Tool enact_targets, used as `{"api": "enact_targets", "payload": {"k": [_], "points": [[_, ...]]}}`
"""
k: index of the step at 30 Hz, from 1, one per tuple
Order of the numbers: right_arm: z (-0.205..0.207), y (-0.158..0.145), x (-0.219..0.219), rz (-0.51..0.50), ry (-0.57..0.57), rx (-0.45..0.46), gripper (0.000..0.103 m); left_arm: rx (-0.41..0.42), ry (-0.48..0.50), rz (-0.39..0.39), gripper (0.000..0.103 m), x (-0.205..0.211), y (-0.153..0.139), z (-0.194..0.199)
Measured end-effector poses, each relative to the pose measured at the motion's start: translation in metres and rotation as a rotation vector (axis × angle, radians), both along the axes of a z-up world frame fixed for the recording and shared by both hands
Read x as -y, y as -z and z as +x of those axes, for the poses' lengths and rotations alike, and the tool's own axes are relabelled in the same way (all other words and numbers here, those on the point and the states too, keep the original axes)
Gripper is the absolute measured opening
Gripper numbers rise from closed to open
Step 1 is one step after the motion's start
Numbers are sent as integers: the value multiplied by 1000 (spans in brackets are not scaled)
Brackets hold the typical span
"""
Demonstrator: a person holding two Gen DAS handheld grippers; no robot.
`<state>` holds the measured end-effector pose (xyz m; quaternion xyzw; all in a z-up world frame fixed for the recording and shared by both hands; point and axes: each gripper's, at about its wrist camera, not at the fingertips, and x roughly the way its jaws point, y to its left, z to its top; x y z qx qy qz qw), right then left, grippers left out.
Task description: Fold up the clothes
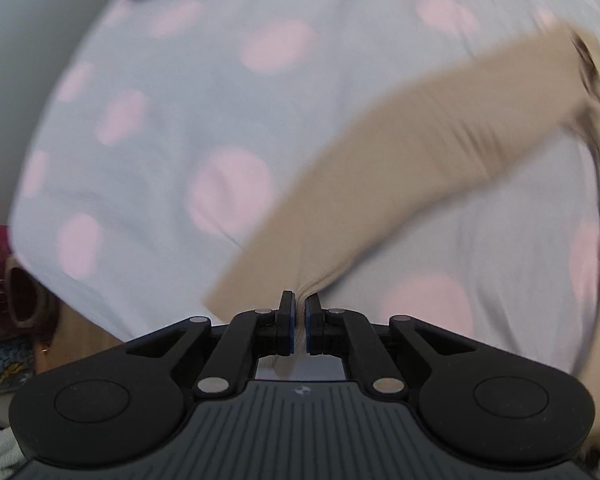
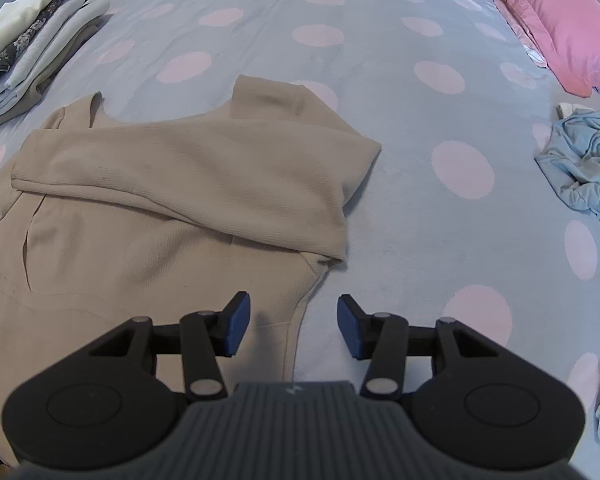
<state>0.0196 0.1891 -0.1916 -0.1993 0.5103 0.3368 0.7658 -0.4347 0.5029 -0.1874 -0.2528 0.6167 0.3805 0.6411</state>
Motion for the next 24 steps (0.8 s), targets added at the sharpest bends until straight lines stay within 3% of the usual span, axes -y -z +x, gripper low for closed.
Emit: {"api": "enact_targets", "payload": {"k": [3, 5, 7, 9, 13, 19, 24], "points": [[-1, 2, 0, 1, 6, -12, 52, 25, 11, -45, 4, 4, 6, -4], [-2, 1, 1, 2, 5, -13, 52, 88, -21, -37, 14, 2, -5, -11], [-3, -1, 2, 6, 5, -8, 52, 157, -58, -24, 36, 0, -18, -19], [-2, -2, 4, 12, 9, -3, 52, 216, -108, 15, 51, -6, -30, -27], [-2, -3, 6, 14, 12, -1, 52, 229, -212, 102, 51, -25, -38, -38], [-3, -5, 6, 18, 3, 0, 52, 97, -214, 142, 48, -44, -2, -44], [-4, -13, 7, 38, -6, 8, 54, 64, -249, 88, 48, -50, 22, -53]]}}
